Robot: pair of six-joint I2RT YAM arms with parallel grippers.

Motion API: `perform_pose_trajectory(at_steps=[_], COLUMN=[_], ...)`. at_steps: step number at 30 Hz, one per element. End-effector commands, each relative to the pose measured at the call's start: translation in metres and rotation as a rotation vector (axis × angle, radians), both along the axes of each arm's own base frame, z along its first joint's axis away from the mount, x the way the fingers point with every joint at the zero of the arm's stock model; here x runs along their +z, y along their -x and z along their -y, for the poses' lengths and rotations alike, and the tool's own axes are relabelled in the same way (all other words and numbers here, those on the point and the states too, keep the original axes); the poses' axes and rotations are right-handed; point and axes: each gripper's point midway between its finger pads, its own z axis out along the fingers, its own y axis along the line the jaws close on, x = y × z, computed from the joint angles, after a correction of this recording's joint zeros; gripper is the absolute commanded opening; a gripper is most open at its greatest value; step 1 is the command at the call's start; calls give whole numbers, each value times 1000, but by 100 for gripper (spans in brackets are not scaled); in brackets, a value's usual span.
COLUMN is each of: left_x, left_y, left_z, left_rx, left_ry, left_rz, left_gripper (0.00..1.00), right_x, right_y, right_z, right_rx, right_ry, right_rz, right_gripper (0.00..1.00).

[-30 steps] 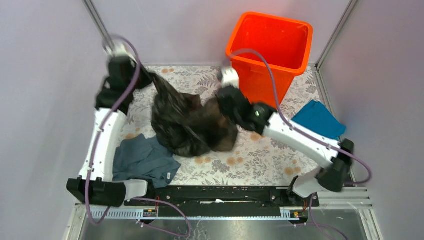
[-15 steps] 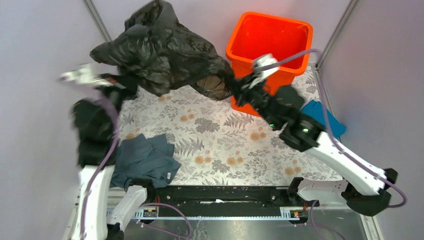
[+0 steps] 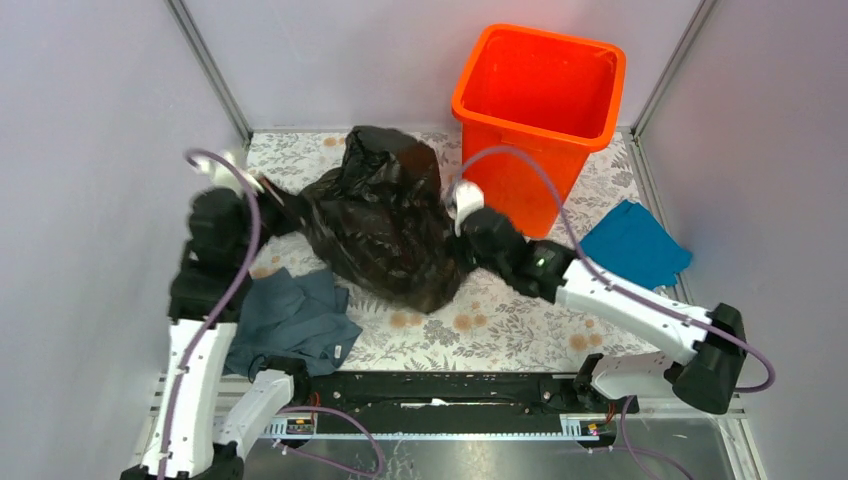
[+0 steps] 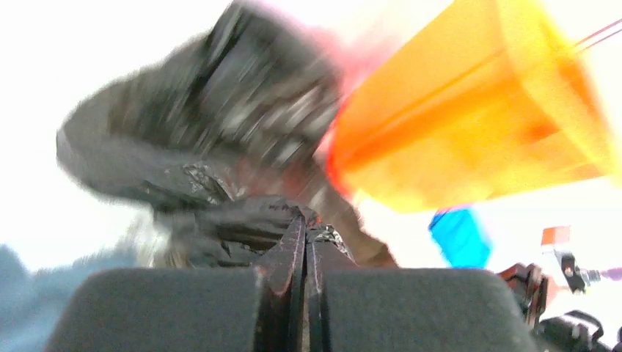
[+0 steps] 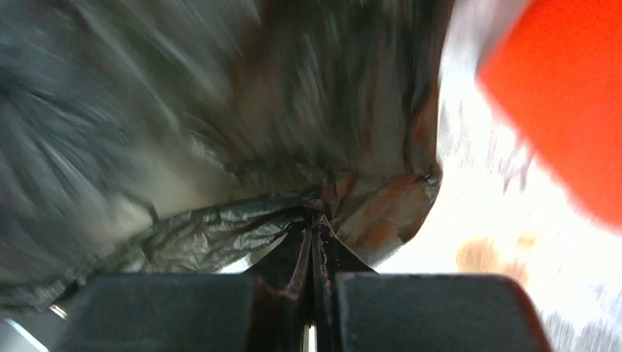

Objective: Put the trash bags into the trash bin

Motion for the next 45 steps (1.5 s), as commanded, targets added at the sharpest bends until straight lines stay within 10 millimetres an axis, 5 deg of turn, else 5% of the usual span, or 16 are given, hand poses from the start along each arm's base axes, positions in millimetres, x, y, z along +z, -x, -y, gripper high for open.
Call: perform_pose_trajectory(at_steps=[1, 4, 6, 8, 11, 13, 16, 19, 23, 26, 29, 32, 39, 45], left_x=[185, 255, 259, 228, 149, 124, 165, 229, 293, 312, 303, 292, 273, 251], left_y=[-1, 30, 45, 49, 49, 56, 85, 106, 103, 103, 107, 109, 58, 36], left_z=[2, -9, -20, -30, -42, -51, -80, -87, -34, 24, 80, 100, 108, 157], left_rx=[-5, 27, 85, 136, 205, 231, 344, 364, 91, -230, -616, -821, -770, -873], left_ry=[68, 71, 74, 65, 19, -45, -130, -141, -39, 103, 319, 490, 623, 707], left_rz=[434, 627, 669, 622, 413, 334, 409, 547, 700, 770, 745, 722, 651, 505], left_gripper=[0, 0, 0, 0, 0, 0, 0, 0, 0, 0, 0, 0, 0, 0], right_x=[210, 270, 278, 260, 191, 152, 138, 170, 220, 226, 182, 158, 196, 238], right_y=[-44, -30, -19, -11, -16, -21, -29, -36, -29, -19, -17, -11, 5, 5], right_z=[-26, -26, -19, -10, 6, 19, 39, 55, 53, 44, 41, 42, 33, -11], right_rx=[-6, 43, 50, 37, -53, -112, -185, -240, -200, -147, -165, -208, -86, 57], right_ry=[-275, -410, -494, -527, -426, -302, -176, -160, -263, -348, -363, -411, -595, -765], right_rz=[390, 454, 472, 467, 394, 345, 355, 437, 492, 481, 421, 346, 448, 497], right_gripper=[0, 0, 0, 2, 3, 0, 0, 1, 1, 2, 3, 1, 13, 12])
